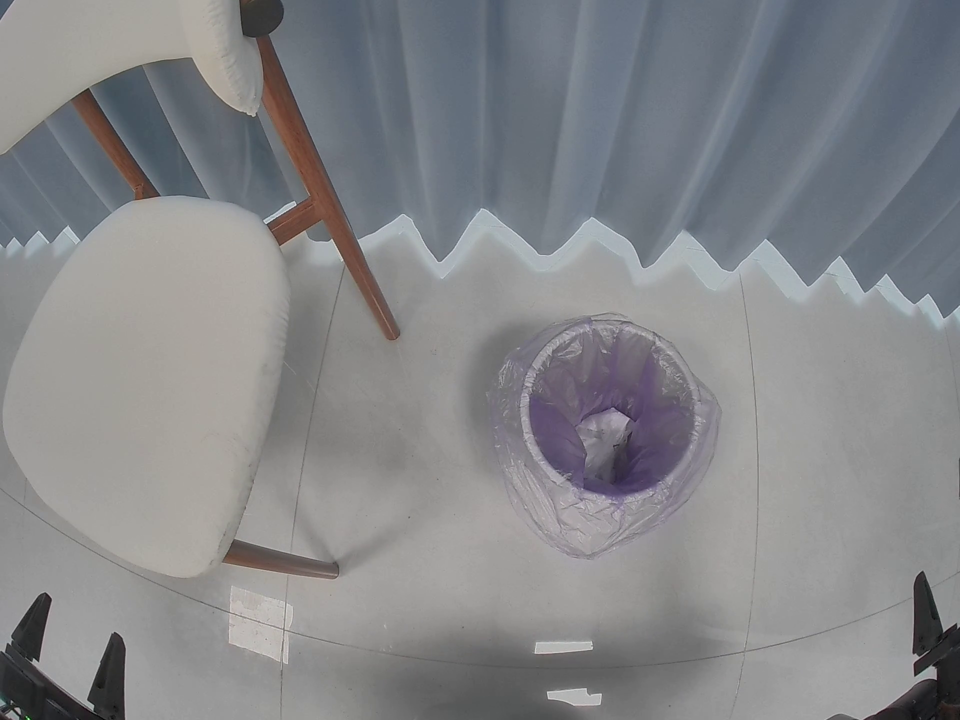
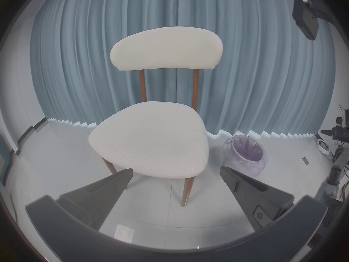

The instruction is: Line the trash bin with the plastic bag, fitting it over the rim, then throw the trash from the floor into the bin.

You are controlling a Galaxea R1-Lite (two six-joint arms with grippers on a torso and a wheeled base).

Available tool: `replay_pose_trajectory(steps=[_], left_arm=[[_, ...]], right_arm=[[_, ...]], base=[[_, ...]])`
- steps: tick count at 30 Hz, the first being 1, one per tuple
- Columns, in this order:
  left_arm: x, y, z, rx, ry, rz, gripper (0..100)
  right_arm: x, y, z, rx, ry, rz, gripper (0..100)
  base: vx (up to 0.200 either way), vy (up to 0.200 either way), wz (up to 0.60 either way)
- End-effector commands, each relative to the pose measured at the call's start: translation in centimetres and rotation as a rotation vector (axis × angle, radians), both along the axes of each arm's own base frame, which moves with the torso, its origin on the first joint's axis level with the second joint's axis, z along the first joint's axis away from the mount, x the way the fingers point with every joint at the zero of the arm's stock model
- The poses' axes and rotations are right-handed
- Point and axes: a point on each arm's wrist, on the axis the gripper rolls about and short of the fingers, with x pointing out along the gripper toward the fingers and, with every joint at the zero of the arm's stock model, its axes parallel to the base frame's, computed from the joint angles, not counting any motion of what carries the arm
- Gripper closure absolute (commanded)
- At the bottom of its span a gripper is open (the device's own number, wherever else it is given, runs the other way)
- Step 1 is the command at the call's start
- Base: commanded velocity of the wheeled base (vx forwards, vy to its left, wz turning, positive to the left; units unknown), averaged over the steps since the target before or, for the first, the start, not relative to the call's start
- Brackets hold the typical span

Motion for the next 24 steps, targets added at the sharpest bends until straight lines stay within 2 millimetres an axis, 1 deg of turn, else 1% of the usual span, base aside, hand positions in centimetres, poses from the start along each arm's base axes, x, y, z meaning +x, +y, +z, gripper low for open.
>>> replay_pose_trajectory(steps=[1, 3, 24], left_arm=[[0.04, 0.07, -0.64, 0.007, 0.016, 0.035, 0], [0.04, 0.06, -0.67, 0.027, 0.019, 0.025, 0], [0.04, 0.06, -0.68, 0.012, 0.021, 0.029, 0]], right_arm=[[0.04, 0.27, -0.86, -0.029, 0.040, 0.118, 0], [0.02, 0.27, -0.80, -0.041, 0.037, 0.116, 0], [0.04, 0.28, -0.78, -0.052, 0.033, 0.120, 0]], base=[[0.000, 0.000, 0.00], [0.000, 0.000, 0.00], [0.000, 0.000, 0.00]])
